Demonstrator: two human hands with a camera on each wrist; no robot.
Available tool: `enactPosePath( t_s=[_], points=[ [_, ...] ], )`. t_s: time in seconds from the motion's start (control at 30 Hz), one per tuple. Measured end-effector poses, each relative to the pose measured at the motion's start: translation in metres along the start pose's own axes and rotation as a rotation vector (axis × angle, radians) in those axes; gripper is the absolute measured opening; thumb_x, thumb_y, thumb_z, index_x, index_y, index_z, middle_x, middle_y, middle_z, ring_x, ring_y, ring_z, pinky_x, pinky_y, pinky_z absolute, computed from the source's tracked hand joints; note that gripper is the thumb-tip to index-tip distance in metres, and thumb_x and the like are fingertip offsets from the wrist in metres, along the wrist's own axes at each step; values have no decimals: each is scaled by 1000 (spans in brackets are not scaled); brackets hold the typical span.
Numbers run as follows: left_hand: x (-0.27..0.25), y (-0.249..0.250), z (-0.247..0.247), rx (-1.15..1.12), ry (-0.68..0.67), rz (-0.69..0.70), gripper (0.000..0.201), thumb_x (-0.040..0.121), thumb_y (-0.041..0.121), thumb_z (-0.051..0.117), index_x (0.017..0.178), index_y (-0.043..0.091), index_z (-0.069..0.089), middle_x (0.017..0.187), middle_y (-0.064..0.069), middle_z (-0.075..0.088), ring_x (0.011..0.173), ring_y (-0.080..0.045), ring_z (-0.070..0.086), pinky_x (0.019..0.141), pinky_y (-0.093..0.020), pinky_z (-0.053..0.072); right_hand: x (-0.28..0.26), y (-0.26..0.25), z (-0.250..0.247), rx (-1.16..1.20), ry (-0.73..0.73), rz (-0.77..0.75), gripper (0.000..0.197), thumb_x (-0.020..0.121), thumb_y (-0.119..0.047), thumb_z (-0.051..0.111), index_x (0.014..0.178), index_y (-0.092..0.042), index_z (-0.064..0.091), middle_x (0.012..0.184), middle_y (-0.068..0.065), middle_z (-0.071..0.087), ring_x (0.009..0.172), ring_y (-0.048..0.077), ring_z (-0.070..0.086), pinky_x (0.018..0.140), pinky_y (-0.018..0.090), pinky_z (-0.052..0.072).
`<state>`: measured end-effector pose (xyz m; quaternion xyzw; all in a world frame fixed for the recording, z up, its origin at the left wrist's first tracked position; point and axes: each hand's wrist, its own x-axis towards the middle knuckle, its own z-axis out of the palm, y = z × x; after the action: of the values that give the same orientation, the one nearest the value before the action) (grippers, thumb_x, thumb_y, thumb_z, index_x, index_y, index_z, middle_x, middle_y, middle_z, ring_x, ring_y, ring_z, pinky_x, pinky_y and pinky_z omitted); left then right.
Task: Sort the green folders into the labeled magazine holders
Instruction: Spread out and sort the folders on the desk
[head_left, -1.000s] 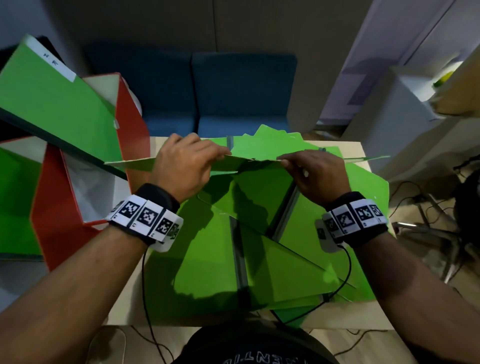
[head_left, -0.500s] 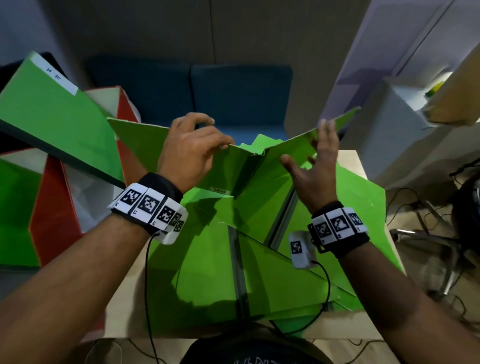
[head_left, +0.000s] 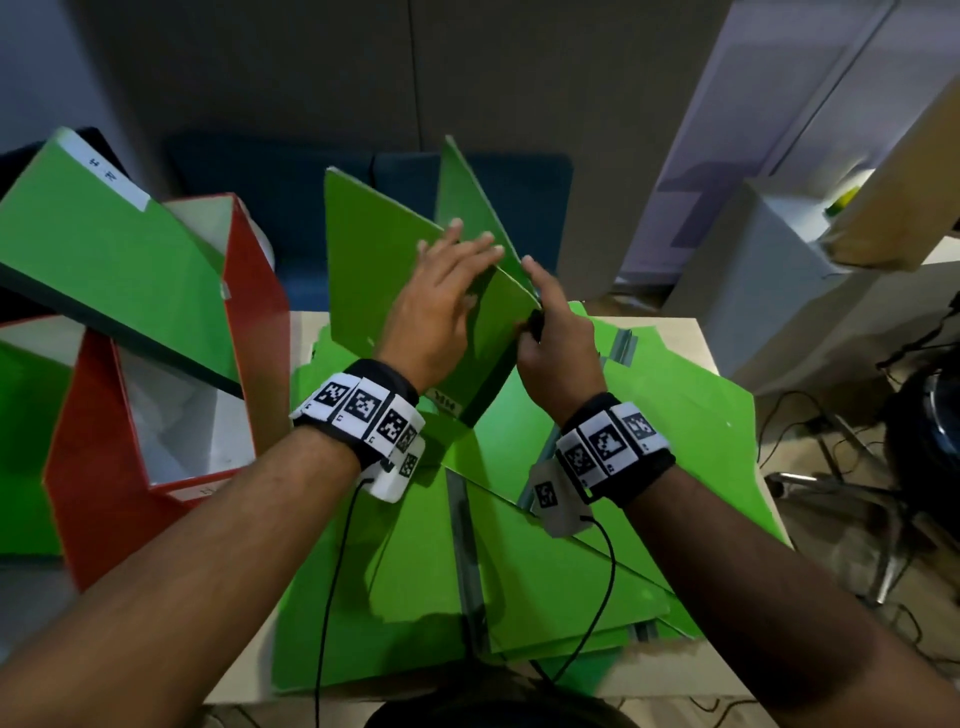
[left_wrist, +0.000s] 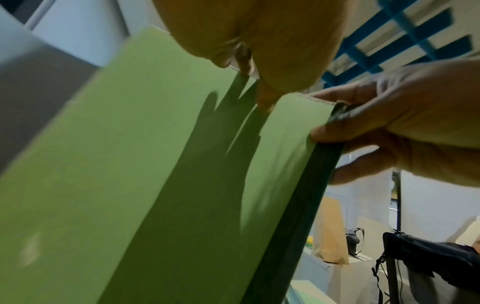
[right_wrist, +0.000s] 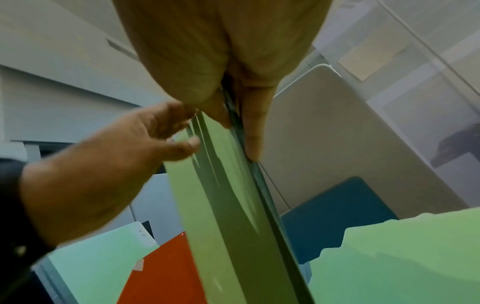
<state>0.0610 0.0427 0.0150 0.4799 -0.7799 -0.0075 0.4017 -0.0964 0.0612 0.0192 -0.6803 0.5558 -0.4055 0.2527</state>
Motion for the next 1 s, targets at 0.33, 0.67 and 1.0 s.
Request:
enactPosePath(
  t_s=[0.33,0.67,1.0],
  points=[
    [-78,-30,35,-139,-293,-517,75,98,24,51,154,28,1,160,10,-14,147,-12,2,118,-41,18,-3,-3,-19,473,54,152,54,90,10,52,135,-20,48,96,-9,64,84,16,69,62,43,60],
    [-84,-58,5,-381,142,-1132,51,94,28,60,137,9,40,120,-7,60,114,-29,57,98,-47,47,-13,63,-29,794,89,411,56,91,13,46,136,-20,46,119,8,61,97,31,66,71,47,59],
    [-69,-34,-93,-343,53,-881,54,93,6,60,141,23,45,120,9,59,110,-13,56,99,-38,47,25,93,6,428,16,459,55,81,-41,70,126,-15,53,118,7,63,106,28,61,76,44,55]
  ],
)
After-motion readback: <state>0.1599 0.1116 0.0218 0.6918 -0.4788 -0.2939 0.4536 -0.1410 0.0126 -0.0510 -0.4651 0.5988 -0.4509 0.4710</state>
